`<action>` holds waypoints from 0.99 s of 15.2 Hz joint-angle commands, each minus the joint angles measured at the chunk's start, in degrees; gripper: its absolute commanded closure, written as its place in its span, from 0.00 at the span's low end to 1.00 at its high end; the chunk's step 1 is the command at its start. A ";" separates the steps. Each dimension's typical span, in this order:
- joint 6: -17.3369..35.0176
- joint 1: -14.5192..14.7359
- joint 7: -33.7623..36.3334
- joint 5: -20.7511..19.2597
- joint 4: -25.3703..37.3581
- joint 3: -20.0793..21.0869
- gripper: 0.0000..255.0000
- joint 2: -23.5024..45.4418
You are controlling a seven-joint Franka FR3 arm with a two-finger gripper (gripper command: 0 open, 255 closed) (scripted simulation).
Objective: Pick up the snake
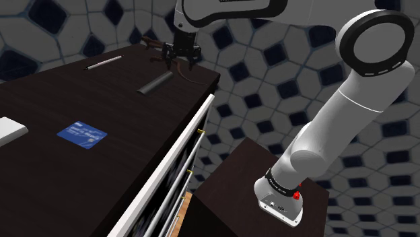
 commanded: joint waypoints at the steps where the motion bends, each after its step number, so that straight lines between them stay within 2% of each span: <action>1: 0.65 -0.01 0.02 -0.02 -0.61 -0.01 0.00 0.02; 2: 0.69 -0.01 0.03 -0.01 -0.71 -0.01 1.00 -0.04; 10: 0.97 0.00 0.07 -0.04 -0.91 0.00 1.00 0.03; 15: -2.38 -0.01 -0.19 0.10 2.20 -0.01 1.00 -0.22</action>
